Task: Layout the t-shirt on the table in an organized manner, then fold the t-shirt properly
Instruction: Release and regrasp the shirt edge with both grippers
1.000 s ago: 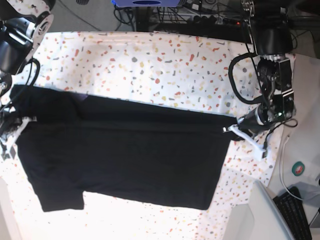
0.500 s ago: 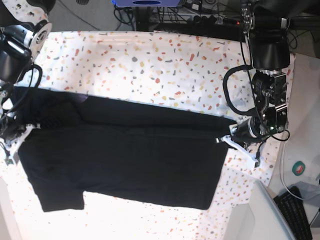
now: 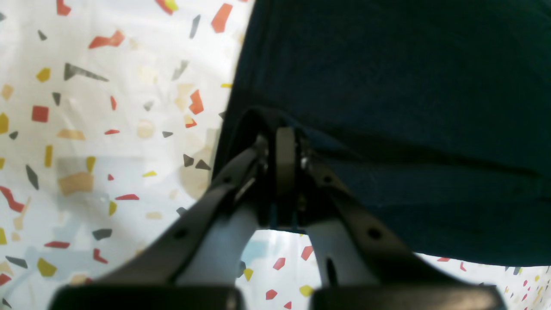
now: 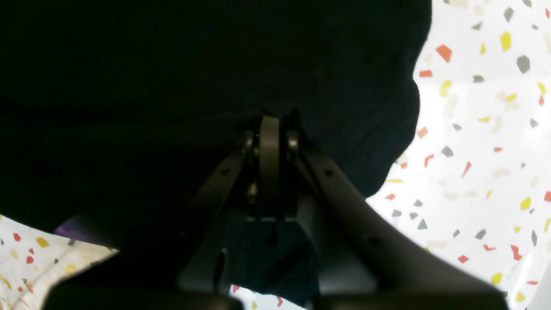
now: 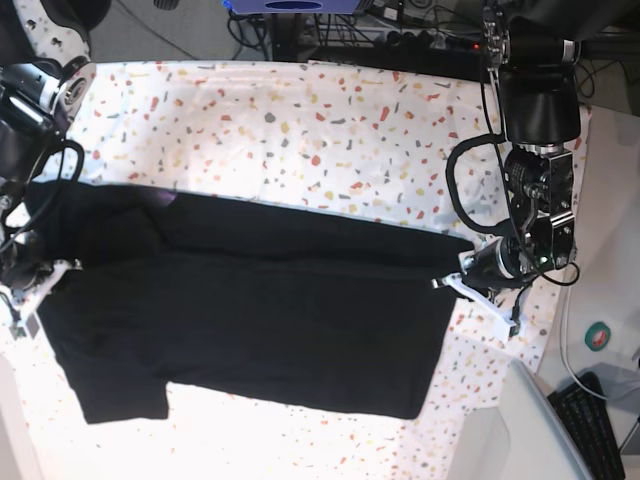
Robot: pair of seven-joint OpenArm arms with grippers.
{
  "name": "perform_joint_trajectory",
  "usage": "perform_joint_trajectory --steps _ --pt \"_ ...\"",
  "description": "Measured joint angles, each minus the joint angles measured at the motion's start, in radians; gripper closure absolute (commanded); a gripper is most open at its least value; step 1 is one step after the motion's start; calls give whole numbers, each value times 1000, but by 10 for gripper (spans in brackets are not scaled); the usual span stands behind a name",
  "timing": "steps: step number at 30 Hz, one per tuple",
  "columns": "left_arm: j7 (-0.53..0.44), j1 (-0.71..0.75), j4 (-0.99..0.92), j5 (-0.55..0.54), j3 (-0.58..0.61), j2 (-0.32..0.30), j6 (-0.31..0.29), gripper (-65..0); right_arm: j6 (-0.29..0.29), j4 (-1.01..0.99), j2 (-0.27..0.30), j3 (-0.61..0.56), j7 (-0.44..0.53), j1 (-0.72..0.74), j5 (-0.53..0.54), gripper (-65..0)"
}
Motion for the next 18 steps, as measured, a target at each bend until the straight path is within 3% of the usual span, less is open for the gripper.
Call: perform_joint_trajectory --steps 3,7,9,11,15,18 --pt "1 0 0 0 0 -1 0 0 0 0 0 0 -2 -3 -3 0" --pt "3 -36 -20 -1 -1 0 0 -341 0 5 3 10 2 -2 0 -285" --pt "0 -50 -35 -5 -2 0 0 -479 0 28 0 37 -1 -6 1 -323" --pt "-17 -55 -39 -3 -5 3 1 -573 0 101 -15 111 0 -16 4 -324" --pt "-115 -50 -28 -43 -94 24 2 -601 -2 308 -60 206 -14 -60 -7 -327" --pt "-127 27 60 -166 -177 33 -1 -601 -4 502 -135 260 -21 -151 27 -327"
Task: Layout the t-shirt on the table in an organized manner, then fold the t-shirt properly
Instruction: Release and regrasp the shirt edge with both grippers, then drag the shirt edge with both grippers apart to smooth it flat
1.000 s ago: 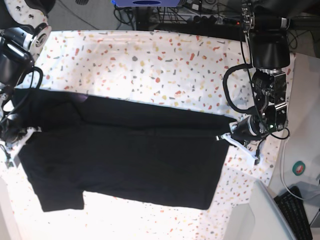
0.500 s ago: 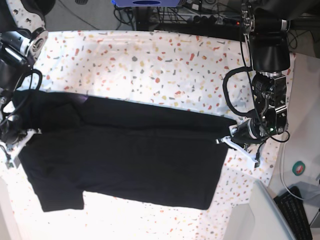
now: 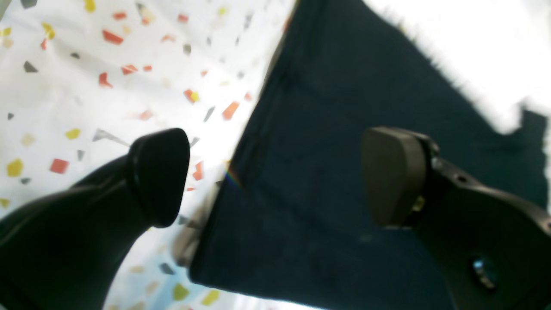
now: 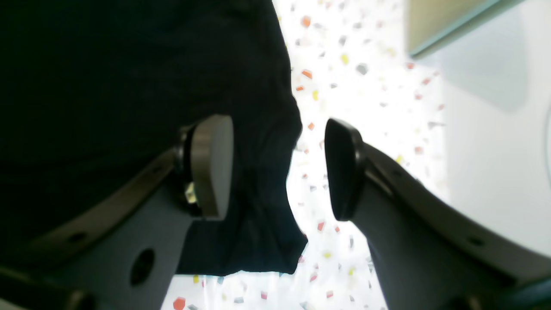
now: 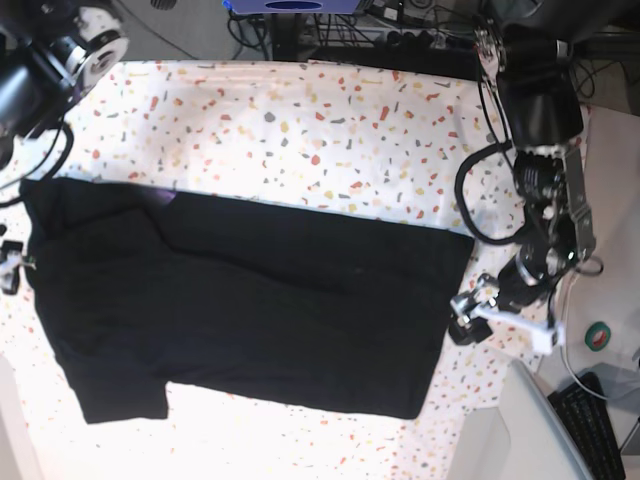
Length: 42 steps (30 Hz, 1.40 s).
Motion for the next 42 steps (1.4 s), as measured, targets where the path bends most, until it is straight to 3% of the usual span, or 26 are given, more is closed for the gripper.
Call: perform_joint_trajectory --steps 4,8,11,14,29,36,37,42 --pt "6 194 73 -58 -72 -1 11 -601 2 188 -112 115 -11 -175 153 -327" --pt "4 279 94 -63 -91 6 5 -601 6 164 -154 230 -123 -229 294 -327" --pt "-24 279 64 -71 -87 12 -92 -601 -2 40 -157 305 -127 -229 303 -326" --pt "-75 294 55 -72 -82 16 -144 -601 -3 -96 -163 308 -86 -206 304 -323" --pt "-85 300 28 -65 -81 38 -135 -601 0 -642 58 383 100 -67 340 -321" --pt "-91 277 -25 -64 -79 41 -135 -601 7 -743 91 382 174 -43 349 -314" --pt "-100 266 -40 -70 -79 40 -139 -601 7 -743 91 381 172 -41 348 -288" --pt "-122 230 -84 -70 -80 40 -143 -601 4 -753 88 379 160 -37 327 -36"
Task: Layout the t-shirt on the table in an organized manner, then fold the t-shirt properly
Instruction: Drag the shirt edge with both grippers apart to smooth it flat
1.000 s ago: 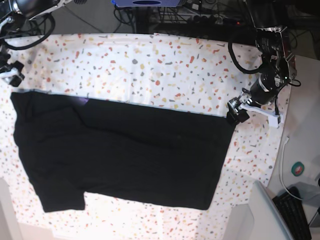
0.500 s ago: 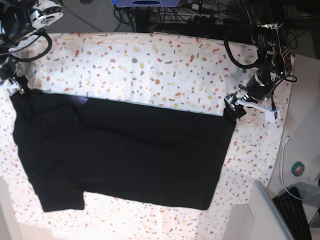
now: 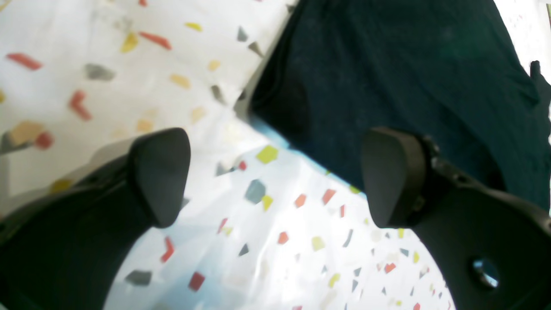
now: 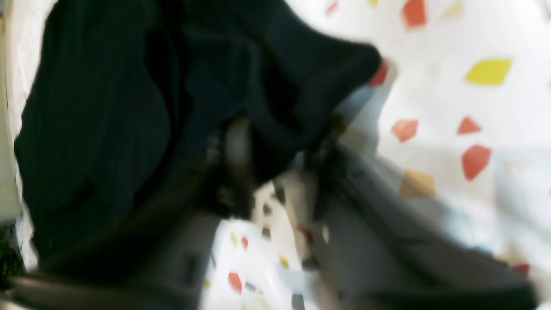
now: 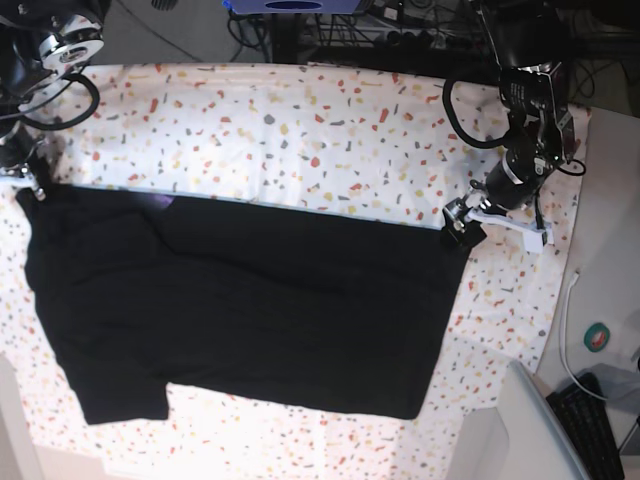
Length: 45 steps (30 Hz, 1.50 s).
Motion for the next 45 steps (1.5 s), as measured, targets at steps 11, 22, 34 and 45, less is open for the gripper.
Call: perform_joint_trajectory --steps 11,22,34,45 --pt "-30 -142 -164 -1 0 21 -7 -578 0 -3 -5 -1 -3 -3 3 0" --pt "0 -101 -143 2 113 23 18 0 0 3 -5 -2 -2 -18 12 0" --pt "17 208 211 -14 116 -17 101 0 10 182 1 -2 -161 -171 26 0" --pt "22 403 327 -18 13 20 95 0 18 261 -17 -1 -234 -249 44 0"
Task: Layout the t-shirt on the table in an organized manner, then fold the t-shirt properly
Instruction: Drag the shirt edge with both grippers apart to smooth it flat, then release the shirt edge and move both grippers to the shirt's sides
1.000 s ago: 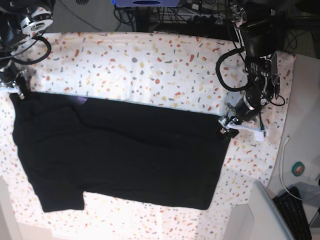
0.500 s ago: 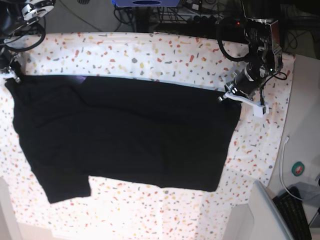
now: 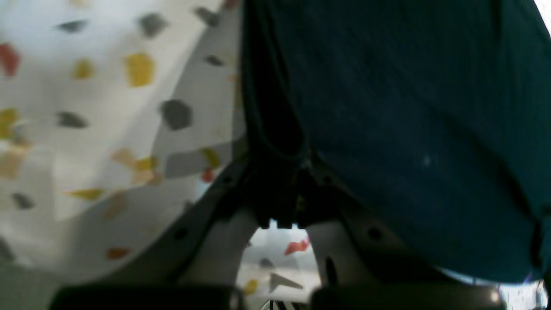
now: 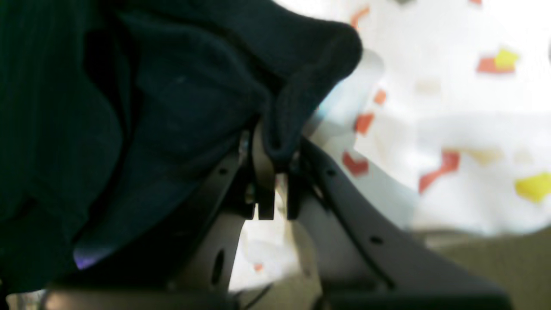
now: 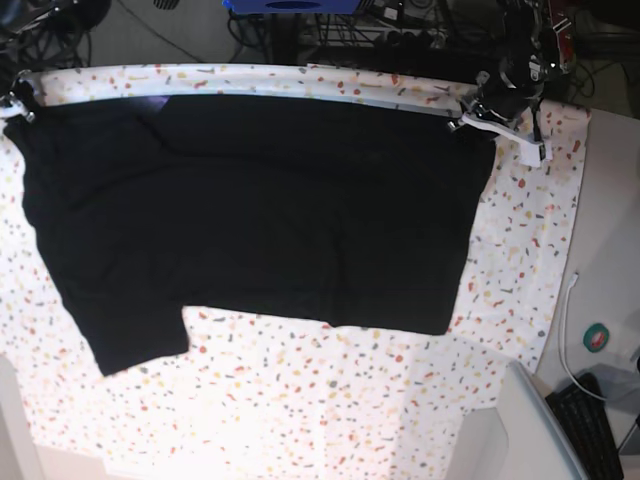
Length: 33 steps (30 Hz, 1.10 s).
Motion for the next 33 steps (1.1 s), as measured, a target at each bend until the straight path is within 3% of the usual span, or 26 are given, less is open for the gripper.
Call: perform_joint_trajectory --steps 8,18,19,23,24,26,28,33 --pt "0 14 0 2 -26 -9 -2 0 -1 161 -96 0 -26 -53 -40 0" --pt "-1 11 0 5 -26 -10 1 0 -4 181 -100 0 -80 -54 -37 0" --pt "0 11 0 5 -27 -9 1 -23 -4 181 -99 0 -90 -53 -36 0" --pt "-13 11 0 19 -33 -11 19 -336 -5 186 -97 2 -110 -53 -18 -272" --pt "-13 14 -1 18 -35 -14 19 -397 -5 187 -95 11 -111 -53 -18 -315" --pt "-15 14 -1 19 -35 -16 19 -482 -5 188 -99 56 -106 -48 -22 -332" --pt "-8 6 -1 15 -71 -4 8 -495 -11 214 -109 80 -114 -55 -42 -332" --pt "-16 10 14 20 -211 -11 24 -428 -19 341 -124 97 -123 -74 -46 -332"
